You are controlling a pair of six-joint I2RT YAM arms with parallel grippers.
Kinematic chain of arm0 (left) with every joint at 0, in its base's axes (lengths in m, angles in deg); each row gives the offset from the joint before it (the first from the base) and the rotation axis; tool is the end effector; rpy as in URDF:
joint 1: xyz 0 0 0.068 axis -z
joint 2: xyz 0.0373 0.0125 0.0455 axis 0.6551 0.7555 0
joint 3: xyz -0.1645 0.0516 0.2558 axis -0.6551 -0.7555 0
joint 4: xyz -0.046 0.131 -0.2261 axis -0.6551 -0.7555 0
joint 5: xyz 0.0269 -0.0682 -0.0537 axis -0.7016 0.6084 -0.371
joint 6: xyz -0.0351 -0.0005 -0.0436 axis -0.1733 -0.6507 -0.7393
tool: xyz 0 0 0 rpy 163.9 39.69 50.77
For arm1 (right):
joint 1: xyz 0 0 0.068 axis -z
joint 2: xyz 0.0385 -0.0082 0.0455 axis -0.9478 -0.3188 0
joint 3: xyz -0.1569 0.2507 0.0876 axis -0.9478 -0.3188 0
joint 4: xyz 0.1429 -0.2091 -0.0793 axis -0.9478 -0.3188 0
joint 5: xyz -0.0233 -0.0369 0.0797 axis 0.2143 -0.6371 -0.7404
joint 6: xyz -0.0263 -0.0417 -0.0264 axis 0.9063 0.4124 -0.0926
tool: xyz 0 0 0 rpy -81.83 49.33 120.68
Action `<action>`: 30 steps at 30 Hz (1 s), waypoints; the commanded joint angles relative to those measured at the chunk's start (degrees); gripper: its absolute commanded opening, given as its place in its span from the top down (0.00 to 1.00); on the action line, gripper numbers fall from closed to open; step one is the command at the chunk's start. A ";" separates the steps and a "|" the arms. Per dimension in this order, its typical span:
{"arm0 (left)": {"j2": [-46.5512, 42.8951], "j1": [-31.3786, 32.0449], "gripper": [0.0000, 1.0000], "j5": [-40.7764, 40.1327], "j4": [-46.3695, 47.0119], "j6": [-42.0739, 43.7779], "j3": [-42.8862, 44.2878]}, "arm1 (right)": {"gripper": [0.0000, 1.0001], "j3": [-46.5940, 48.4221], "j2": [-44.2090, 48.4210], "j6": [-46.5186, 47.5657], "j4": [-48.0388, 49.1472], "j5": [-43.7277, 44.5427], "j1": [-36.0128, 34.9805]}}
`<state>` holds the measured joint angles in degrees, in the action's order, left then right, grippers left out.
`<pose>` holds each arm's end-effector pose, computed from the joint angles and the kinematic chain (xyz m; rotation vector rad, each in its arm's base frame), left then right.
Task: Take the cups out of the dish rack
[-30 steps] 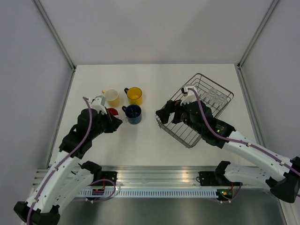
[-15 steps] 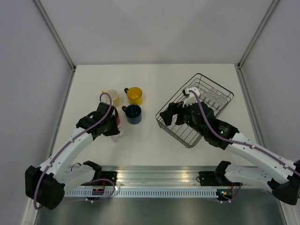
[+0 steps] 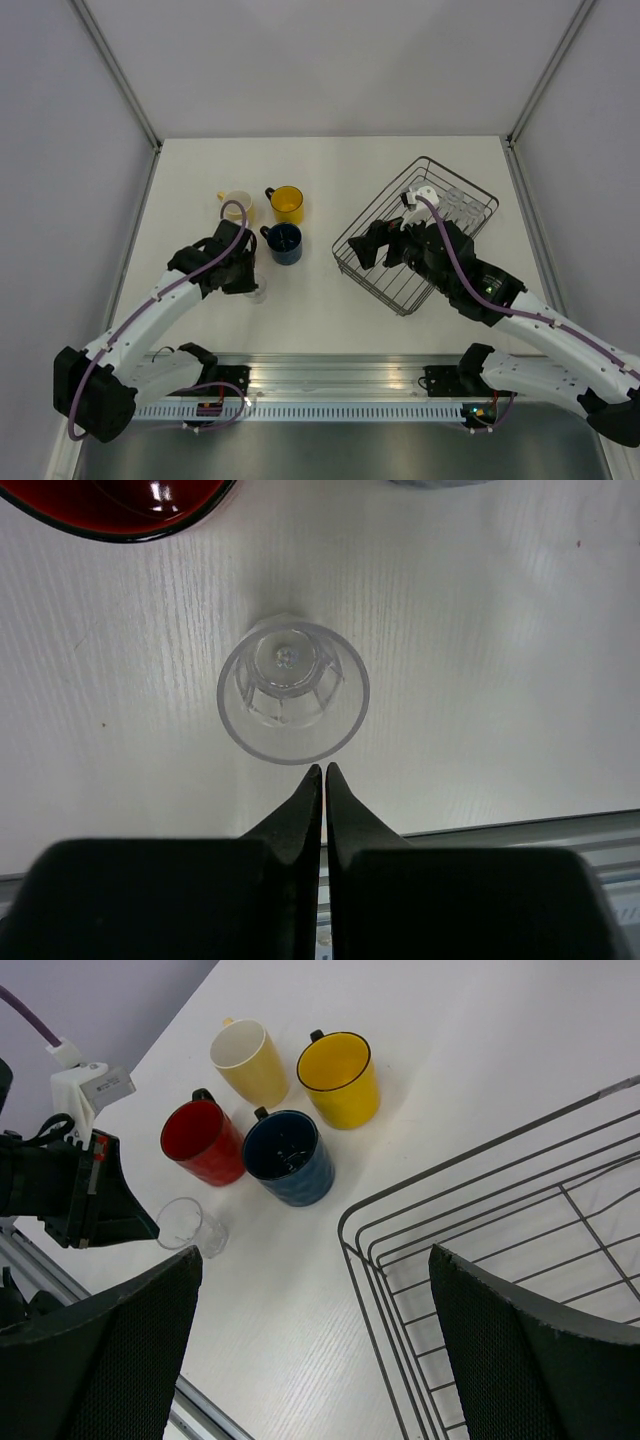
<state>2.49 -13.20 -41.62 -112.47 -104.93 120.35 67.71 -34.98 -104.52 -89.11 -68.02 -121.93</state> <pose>0.1614 -0.0814 0.2749 -0.0753 2.6805 -0.2223 0.1284 0.1411 0.3880 -0.2811 1.8413 0.6721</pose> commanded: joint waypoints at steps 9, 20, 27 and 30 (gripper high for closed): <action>-7.24 0.22 0.62 2.88 0.12 2.90 4.83 | 0.02 3.17 -4.50 0.91 -1.29 7.63 0.07; -22.97 0.22 0.10 -1.33 4.69 10.99 6.24 | 0.02 10.37 -18.90 -3.84 -7.63 7.90 14.91; -33.60 0.22 0.00 -4.58 11.19 13.36 1.76 | 0.02 17.93 -29.37 -3.23 -12.46 14.23 25.45; -36.51 0.14 0.00 -4.76 13.13 13.98 0.09 | 0.02 20.57 -32.97 -3.40 -12.82 14.68 29.50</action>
<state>-32.63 -13.16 -44.57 -104.07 -94.29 122.34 84.51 -65.80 -107.49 -99.82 -56.52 -95.88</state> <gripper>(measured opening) 0.993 0.979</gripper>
